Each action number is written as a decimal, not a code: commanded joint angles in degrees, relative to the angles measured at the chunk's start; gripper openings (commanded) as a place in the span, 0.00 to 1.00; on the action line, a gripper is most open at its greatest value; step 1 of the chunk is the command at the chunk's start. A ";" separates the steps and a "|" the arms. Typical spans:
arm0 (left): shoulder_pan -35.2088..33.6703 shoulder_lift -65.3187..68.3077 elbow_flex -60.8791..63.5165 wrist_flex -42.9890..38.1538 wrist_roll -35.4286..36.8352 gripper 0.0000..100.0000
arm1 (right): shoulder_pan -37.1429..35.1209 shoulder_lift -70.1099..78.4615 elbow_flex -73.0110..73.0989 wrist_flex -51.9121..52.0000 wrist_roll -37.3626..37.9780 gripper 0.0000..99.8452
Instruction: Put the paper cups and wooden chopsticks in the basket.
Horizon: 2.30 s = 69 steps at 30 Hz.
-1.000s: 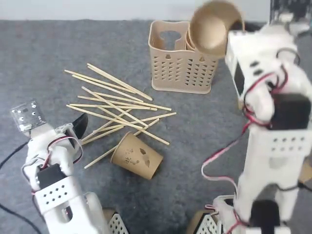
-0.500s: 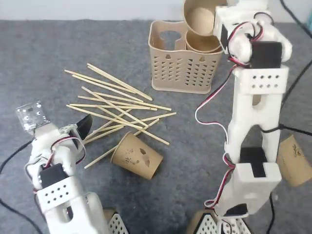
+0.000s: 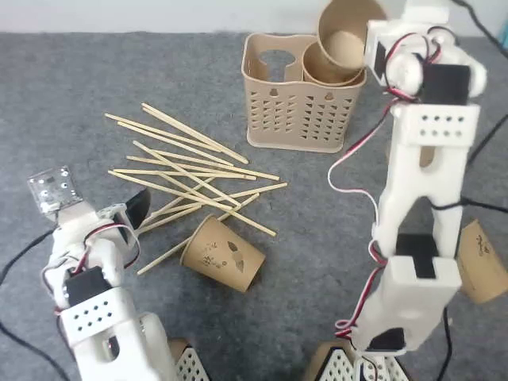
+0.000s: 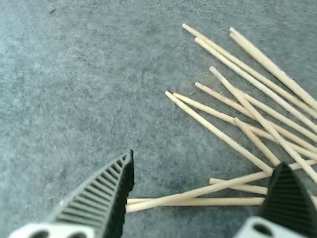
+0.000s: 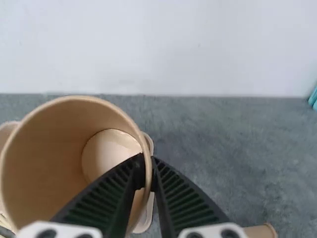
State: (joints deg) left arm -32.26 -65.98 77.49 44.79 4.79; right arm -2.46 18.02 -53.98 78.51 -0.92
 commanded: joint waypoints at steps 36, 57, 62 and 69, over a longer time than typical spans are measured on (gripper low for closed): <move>13.63 -0.53 -12.53 15.30 0.35 0.40 | 13.67 -32.75 18.46 23.69 5.98 0.22; 33.76 37.10 -47.34 43.16 -9.32 0.40 | 21.93 -68.79 100.57 -17.54 8.44 0.22; 33.76 45.71 -47.43 42.20 -10.90 0.35 | 21.93 -74.42 104.70 -17.80 8.18 0.22; 34.90 52.04 -47.25 40.62 -14.51 0.22 | 21.93 -79.16 107.43 -17.71 6.86 0.22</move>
State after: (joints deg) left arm 1.93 -15.25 32.57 86.37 -8.57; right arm 19.08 -58.29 53.45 61.98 6.73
